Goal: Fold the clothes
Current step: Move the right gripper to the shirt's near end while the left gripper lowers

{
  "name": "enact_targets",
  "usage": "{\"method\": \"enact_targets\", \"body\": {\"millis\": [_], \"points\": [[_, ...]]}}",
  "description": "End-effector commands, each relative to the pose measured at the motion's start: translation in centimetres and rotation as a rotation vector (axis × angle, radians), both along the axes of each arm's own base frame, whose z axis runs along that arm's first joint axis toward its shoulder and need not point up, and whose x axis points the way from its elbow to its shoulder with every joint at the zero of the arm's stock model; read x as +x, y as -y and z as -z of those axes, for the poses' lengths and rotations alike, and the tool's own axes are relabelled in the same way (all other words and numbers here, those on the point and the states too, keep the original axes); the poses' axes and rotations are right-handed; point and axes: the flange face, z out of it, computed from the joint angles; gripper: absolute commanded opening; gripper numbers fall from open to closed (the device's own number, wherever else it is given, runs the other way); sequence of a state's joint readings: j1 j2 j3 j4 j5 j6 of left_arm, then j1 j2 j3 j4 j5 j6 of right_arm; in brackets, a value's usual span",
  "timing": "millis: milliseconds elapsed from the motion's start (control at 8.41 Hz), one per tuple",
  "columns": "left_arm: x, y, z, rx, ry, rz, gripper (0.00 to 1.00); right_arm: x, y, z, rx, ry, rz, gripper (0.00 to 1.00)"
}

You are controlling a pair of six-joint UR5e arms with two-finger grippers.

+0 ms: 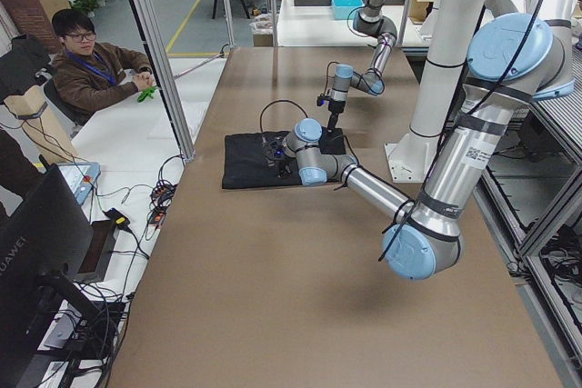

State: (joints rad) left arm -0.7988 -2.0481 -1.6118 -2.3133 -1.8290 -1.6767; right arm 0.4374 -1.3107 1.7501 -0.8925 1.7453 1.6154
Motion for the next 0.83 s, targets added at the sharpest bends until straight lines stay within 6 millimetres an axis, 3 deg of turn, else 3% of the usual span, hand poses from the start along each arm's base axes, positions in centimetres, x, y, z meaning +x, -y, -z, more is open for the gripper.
{"method": "enact_targets", "body": {"millis": [0, 238, 595, 714], "points": [[0.9, -0.4, -0.1, 0.007, 0.008, 0.006, 1.00, -0.2, 0.2, 0.2, -0.002, 0.002, -0.014, 0.94], [1.2, -0.5, 0.2, 0.012, 0.006, 0.008, 1.00, -1.2, 0.4, -0.5, -0.004, -0.014, -0.018, 0.94], [1.3, -0.5, 0.1, 0.015, 0.013, 0.002, 1.00, -2.4, 0.8, 0.5, 0.005, -0.006, -0.033, 0.91], [1.3, -0.5, 0.1, 0.015, 0.013, 0.002, 1.00, -3.0, 1.0, 1.7, -0.007, 0.013, -0.046, 0.53]]}}
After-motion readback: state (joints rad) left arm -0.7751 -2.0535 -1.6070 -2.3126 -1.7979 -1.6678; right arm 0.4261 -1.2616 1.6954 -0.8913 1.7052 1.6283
